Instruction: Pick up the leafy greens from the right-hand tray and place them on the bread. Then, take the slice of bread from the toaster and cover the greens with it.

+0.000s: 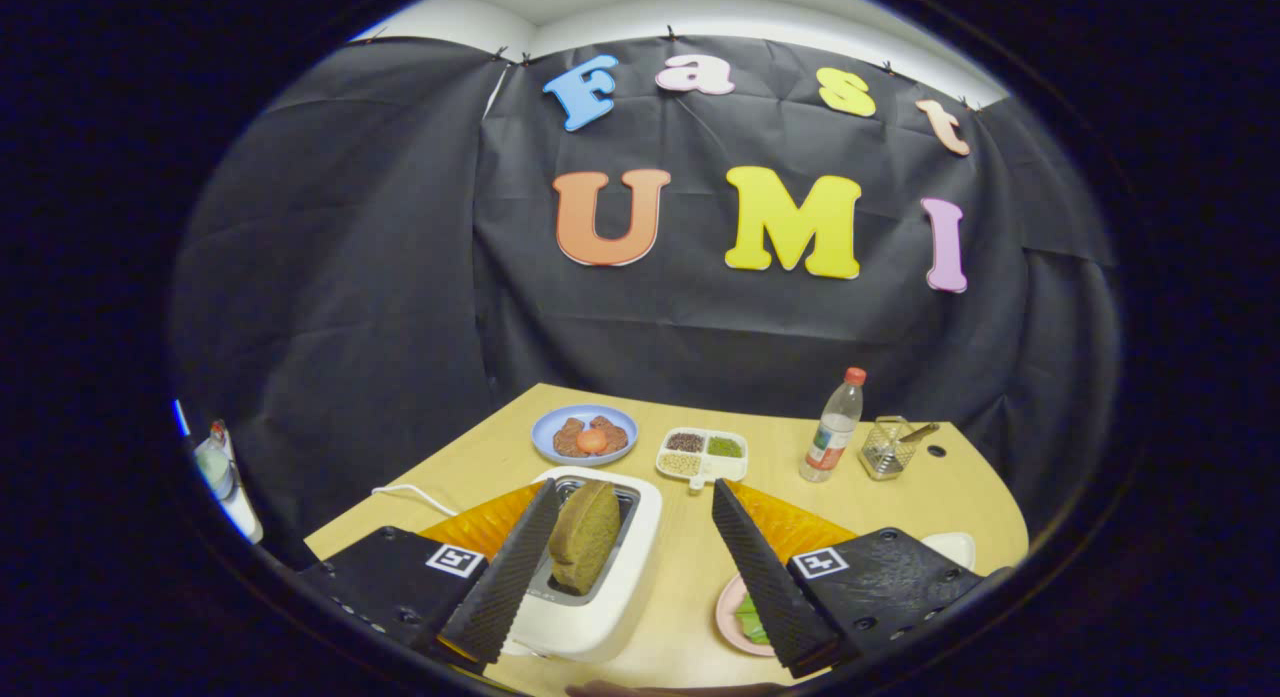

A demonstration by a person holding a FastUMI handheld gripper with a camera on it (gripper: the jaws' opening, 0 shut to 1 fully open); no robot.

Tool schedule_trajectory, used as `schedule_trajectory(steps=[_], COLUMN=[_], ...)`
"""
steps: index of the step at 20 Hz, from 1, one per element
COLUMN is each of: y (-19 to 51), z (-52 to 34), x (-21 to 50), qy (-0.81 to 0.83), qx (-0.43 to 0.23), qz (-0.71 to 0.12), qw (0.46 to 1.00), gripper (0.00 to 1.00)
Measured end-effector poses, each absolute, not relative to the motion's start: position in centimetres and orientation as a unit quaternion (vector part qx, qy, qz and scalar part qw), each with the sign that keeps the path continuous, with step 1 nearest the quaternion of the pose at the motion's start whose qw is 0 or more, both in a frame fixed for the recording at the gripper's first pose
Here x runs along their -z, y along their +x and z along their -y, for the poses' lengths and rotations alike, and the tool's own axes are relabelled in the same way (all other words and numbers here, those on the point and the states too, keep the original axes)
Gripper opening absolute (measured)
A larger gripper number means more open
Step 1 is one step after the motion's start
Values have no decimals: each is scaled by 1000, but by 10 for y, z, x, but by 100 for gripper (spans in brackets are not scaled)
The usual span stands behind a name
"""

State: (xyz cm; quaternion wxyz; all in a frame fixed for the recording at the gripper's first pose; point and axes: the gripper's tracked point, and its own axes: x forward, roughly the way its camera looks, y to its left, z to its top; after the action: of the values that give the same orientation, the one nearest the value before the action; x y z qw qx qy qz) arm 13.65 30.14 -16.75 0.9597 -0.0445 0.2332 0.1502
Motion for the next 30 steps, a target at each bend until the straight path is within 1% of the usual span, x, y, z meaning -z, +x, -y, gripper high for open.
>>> schedule_trajectory(steps=[3,7,11,12,14,16,19,20,26,30], y=[146,157,165,164,162,164,161,158,156,154], z=[-322,-328,-327,-328,-323,-316,-317,-322,-324,-321], x=[185,212,229,233,240,247,239,240,204,164], qy=[-17,-33,-19,-15,-16,-8,-17,-14,-22,-26], qx=[-144,-122,-102,-105,-93,-73,-76,-84,-82,-84], qz=[-259,-293,-311,-318,-330,-345,-345,-348,-316,-282], qw=[955,948,945,942,939,936,935,934,945,955], gripper=[96,94,69,67,67,29,22,14,13,13])
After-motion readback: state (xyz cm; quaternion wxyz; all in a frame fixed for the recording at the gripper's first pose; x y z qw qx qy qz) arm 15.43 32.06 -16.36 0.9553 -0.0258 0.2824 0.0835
